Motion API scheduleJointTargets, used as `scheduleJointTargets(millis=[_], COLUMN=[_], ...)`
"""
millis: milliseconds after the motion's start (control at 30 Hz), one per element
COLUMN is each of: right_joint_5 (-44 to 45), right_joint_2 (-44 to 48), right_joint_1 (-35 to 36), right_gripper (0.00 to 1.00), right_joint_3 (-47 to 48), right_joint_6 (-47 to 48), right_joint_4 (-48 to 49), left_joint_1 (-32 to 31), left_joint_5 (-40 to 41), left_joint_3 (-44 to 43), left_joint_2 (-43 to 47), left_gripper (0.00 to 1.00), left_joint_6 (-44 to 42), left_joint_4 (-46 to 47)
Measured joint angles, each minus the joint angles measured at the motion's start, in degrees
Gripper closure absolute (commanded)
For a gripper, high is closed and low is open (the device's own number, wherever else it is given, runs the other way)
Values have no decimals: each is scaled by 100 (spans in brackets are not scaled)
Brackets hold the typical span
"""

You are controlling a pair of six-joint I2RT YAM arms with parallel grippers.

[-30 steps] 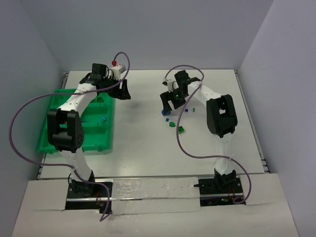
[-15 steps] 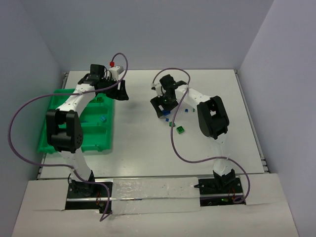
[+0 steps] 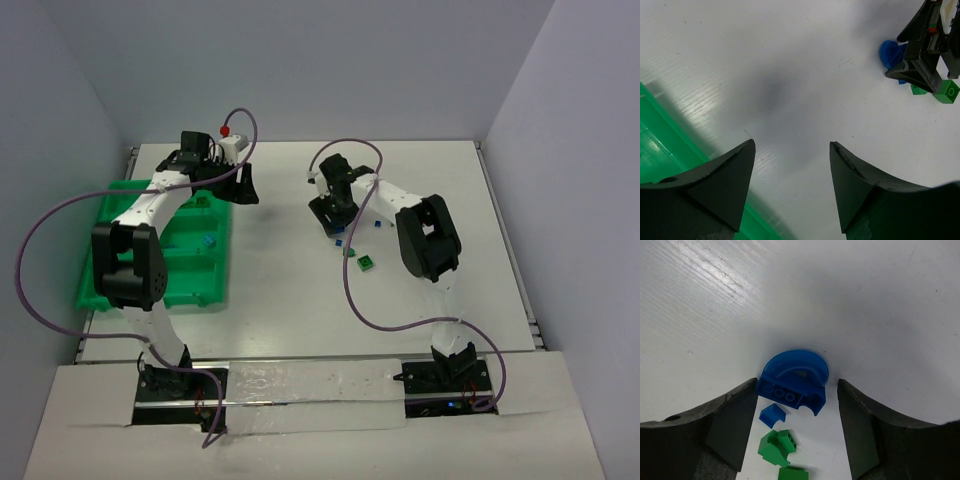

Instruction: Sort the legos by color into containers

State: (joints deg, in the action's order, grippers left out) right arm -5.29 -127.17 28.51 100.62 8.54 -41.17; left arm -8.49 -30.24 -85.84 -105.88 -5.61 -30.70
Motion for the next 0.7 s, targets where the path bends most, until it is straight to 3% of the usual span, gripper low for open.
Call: scheduleJointTargets(millis=[200, 467, 700], right_joint_5=[-23, -250, -1278], right_joint_2=[-29, -27, 3], right_joint_1=[0, -37, -358], right_gripper=[42, 44, 44], right_joint_3=[9, 9, 9], right_joint_6=[4, 13, -24], right_joint_4=[1, 0, -31], left_joint_1=[8, 24, 131], left_joint_5=[0, -13, -465], left_joint_3=[13, 65, 309], left_joint_2=[38, 87, 190], left_gripper=[30, 28, 26], left_joint_6=[-11, -83, -107], left_joint_4=[1, 0, 180])
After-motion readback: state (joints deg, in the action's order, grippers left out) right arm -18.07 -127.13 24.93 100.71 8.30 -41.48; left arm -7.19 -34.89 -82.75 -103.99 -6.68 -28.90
